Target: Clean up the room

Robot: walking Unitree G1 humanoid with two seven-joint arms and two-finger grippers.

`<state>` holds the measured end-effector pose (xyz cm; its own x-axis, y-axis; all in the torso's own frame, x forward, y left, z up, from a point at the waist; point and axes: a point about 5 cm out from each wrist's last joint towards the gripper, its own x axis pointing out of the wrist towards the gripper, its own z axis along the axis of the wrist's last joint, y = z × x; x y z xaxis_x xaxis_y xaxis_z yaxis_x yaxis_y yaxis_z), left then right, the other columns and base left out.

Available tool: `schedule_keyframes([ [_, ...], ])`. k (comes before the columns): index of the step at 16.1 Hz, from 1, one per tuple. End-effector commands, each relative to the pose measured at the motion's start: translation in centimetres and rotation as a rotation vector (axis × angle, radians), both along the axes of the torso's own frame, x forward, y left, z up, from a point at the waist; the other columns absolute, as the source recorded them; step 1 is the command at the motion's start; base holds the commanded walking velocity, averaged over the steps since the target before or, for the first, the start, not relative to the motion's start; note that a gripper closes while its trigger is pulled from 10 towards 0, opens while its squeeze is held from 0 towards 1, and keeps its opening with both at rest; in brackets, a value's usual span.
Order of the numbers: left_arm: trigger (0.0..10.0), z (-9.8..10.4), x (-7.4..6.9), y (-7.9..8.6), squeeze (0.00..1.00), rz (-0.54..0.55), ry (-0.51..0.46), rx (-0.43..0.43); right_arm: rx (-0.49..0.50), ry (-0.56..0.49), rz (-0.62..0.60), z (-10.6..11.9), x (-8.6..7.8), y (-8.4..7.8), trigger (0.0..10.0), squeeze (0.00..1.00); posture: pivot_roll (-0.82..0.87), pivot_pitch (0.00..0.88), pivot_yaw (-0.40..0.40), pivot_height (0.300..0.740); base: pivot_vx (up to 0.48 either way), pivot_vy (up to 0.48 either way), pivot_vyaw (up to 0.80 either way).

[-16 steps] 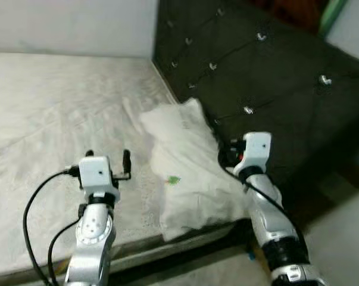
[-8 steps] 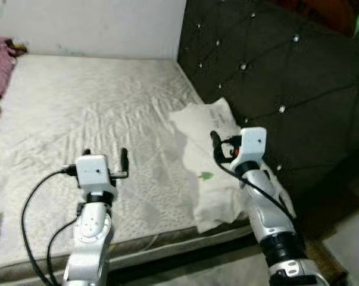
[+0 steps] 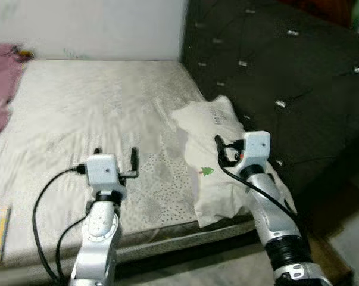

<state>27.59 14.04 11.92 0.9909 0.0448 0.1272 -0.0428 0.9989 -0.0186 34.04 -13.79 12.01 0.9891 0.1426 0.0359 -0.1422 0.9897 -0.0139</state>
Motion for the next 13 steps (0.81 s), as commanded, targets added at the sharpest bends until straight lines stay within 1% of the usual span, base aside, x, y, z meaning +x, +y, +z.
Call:
schedule_keyframes([
  [1, 10.0, -0.1, 0.0, 0.0, 0.00, -0.001, 0.005, 0.000, -0.006, -0.010, 0.017, 0.2, 0.1, 0.3, 10.0, 0.00, -0.04, 0.035, -0.108, 0.740, 0.000, 0.000, 0.80],
  [4, 10.0, 0.0, 0.1, -0.1, 0.00, -0.005, 0.002, 0.004, -0.002, 0.014, 0.017, -0.1, 0.2, 0.4, 10.0, 0.00, -0.04, 0.028, -0.109, 0.740, 0.000, 0.000, 0.00],
  [8, 10.0, -0.1, 0.2, 0.0, 0.00, -0.001, 0.001, 0.011, -0.021, 0.034, 0.034, -0.4, 0.4, 1.1, 10.0, 0.00, -0.03, 0.019, -0.113, 0.740, 0.000, 0.000, 0.00],
  [13, 10.0, 0.2, 0.4, 0.3, 0.00, 0.015, -0.008, 0.017, -0.022, 0.023, 0.069, -0.1, 0.6, 1.8, 10.0, 0.00, -0.03, 0.012, -0.116, 0.740, 0.000, 0.000, 0.00],
])
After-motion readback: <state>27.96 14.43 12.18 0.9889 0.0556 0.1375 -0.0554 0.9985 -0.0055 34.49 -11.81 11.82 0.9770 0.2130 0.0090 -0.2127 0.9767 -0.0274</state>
